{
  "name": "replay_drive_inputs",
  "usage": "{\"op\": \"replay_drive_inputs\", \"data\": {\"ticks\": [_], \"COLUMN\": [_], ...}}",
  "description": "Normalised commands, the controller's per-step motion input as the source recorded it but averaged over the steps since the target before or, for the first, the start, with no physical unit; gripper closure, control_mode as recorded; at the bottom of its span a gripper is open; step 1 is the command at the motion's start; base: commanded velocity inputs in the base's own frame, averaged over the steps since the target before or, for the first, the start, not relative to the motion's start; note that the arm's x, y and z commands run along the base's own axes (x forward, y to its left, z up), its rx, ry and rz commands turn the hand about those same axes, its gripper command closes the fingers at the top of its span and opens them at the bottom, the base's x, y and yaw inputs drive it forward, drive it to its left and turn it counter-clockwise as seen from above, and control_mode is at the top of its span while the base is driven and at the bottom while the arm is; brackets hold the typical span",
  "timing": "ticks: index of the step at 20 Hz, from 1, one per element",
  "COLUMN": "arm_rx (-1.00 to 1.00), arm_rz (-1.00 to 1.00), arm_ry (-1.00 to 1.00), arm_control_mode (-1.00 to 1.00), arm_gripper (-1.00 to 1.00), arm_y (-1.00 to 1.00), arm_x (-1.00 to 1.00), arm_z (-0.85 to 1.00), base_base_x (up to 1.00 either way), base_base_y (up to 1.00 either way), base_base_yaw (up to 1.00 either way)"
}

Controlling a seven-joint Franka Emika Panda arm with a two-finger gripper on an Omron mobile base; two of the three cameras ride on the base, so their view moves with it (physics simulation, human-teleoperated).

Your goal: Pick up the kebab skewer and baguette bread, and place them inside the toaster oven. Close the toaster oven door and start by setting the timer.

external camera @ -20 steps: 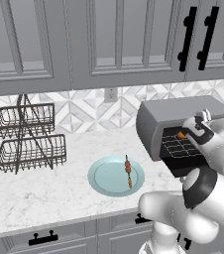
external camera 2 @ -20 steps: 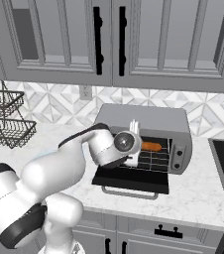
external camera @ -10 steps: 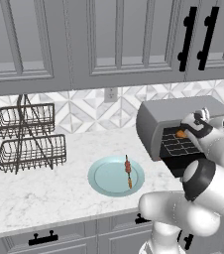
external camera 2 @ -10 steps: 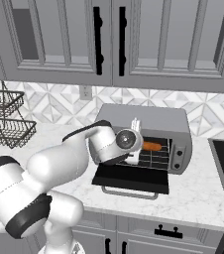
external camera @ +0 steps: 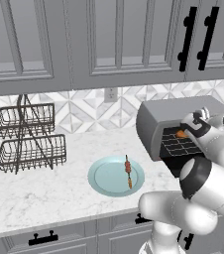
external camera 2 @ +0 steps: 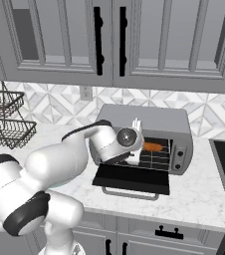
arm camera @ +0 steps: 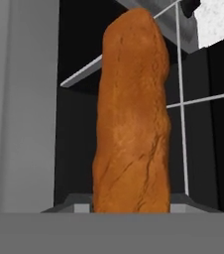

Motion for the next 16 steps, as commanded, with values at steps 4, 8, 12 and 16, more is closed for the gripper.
{"op": "replay_drive_inputs", "data": {"ticks": [4, 8, 12, 16], "arm_rx": [0.00, 0.00, 0.00, 0.00], "arm_rz": [0.00, 0.00, 0.00, 0.00], "arm_ry": [0.00, 0.00, 0.00, 0.00], "arm_control_mode": [-1.00, -1.00, -1.00, -1.00], "arm_gripper": [-1.00, -1.00, -1.00, -1.00], "arm_y": [0.00, 0.00, -0.03, -0.15], "arm_x": [0.00, 0.00, 0.00, 0.00], "arm_z": [0.00, 0.00, 0.00, 0.00], "base_base_x": [0.00, 0.00, 0.00, 0.00], "base_base_y": [0.00, 0.00, 0.00, 0.00], "base_base_yaw": [0.00, 0.00, 0.00, 0.00]}}
